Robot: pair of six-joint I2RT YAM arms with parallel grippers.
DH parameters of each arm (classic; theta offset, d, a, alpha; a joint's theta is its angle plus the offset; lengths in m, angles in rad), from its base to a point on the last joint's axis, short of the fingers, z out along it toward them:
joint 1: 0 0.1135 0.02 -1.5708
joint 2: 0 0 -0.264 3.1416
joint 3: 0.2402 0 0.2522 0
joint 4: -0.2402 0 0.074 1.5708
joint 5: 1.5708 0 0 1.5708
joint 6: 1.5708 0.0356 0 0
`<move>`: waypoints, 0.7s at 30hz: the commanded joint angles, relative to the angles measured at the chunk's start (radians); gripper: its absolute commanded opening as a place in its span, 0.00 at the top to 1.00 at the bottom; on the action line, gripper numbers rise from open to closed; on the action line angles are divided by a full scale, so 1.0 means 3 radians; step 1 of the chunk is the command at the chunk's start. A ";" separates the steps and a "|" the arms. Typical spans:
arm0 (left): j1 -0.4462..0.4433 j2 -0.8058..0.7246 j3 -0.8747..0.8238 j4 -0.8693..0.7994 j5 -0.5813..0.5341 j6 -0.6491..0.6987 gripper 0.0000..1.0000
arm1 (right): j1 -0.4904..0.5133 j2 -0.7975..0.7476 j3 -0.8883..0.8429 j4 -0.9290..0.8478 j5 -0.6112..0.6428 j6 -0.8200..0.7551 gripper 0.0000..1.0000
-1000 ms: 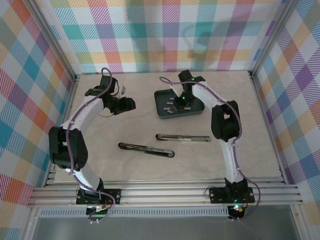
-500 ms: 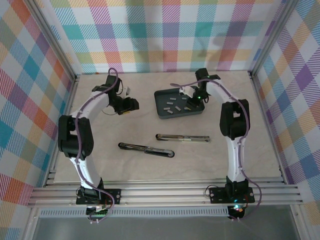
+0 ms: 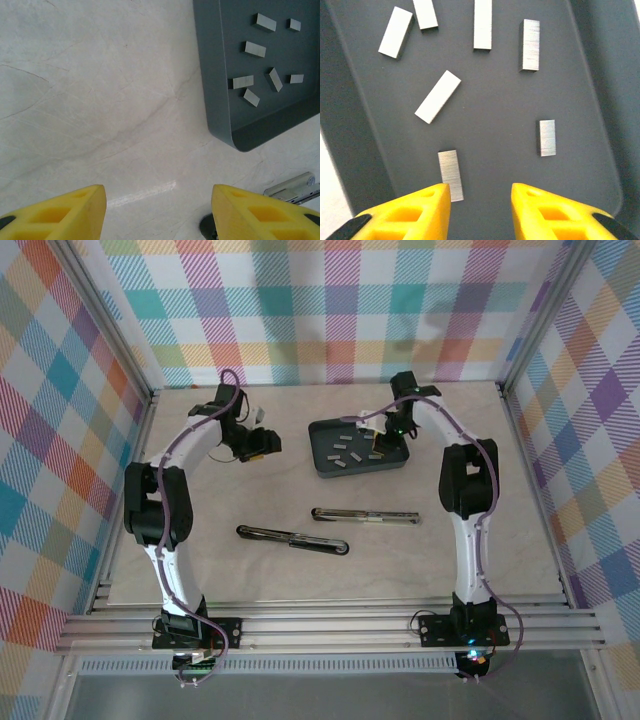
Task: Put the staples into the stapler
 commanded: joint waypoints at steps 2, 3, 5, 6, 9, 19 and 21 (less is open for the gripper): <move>0.0007 0.0057 0.0111 -0.0081 0.0065 0.0069 0.41 | 0.0007 0.0174 0.0151 -0.0167 -0.0168 -0.0146 0.63; 0.0003 0.0054 0.0116 -0.0085 0.0065 0.0070 0.41 | 0.0010 0.0192 0.0170 -0.0177 -0.0165 -0.0146 0.63; 0.0007 0.0057 0.0116 -0.0091 0.0065 0.0072 0.41 | 0.0013 0.0227 0.0214 -0.0202 -0.0164 -0.0151 0.63; 0.0004 0.0057 0.0111 -0.0094 0.0060 0.0072 0.42 | 0.0015 0.0239 0.0232 -0.0222 -0.0160 -0.0155 0.62; 0.0006 0.0053 0.0111 -0.0097 0.0059 0.0072 0.41 | 0.0018 0.0277 0.0278 -0.0267 -0.0139 -0.0186 0.61; 0.0005 0.0054 0.0108 -0.0107 0.0072 0.0073 0.41 | 0.0058 0.0357 0.0298 -0.0335 -0.0131 -0.0290 0.60; 0.0007 0.0053 0.0110 -0.0109 0.0070 0.0077 0.41 | 0.0067 0.0369 0.0309 -0.0337 -0.0153 -0.0285 0.60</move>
